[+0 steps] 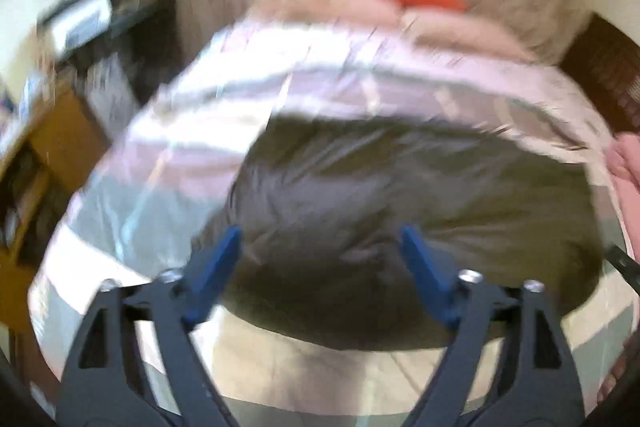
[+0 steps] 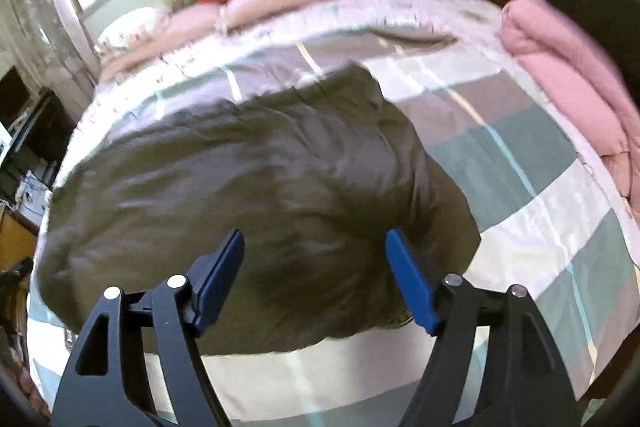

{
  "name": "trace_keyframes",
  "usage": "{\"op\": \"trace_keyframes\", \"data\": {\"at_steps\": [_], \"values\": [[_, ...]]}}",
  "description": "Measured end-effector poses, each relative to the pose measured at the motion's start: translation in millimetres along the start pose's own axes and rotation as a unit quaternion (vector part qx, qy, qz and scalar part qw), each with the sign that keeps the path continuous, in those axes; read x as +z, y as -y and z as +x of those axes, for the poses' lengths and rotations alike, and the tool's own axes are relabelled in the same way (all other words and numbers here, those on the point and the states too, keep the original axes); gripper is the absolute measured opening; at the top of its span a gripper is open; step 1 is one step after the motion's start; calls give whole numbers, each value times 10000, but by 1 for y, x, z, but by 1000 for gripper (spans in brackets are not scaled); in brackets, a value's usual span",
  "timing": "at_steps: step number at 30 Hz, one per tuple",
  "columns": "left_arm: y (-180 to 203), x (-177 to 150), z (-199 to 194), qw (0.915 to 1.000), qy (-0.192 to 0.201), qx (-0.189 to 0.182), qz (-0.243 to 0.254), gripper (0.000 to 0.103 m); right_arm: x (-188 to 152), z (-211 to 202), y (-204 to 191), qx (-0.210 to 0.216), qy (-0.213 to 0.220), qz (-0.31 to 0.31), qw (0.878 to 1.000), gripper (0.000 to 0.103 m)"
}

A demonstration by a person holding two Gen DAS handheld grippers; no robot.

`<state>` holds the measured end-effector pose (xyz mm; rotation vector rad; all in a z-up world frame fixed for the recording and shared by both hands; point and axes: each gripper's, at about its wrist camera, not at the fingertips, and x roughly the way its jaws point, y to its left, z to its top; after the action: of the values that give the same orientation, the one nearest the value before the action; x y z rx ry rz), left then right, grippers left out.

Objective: Fold large clothes

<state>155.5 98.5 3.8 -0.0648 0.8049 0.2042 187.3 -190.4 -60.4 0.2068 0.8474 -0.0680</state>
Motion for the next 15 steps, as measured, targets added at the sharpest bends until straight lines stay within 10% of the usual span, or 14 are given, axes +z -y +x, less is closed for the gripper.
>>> {"op": "trace_keyframes", "data": {"at_steps": [8,15], "values": [[44,-52,-127,9902,929,-890,546,101,-32,-77,-50,42,669,-446,9968,98],[37,-76,-131,9931,530,-1049,-6,101,-68,-106,-48,32,983,-677,9928,98]]}}
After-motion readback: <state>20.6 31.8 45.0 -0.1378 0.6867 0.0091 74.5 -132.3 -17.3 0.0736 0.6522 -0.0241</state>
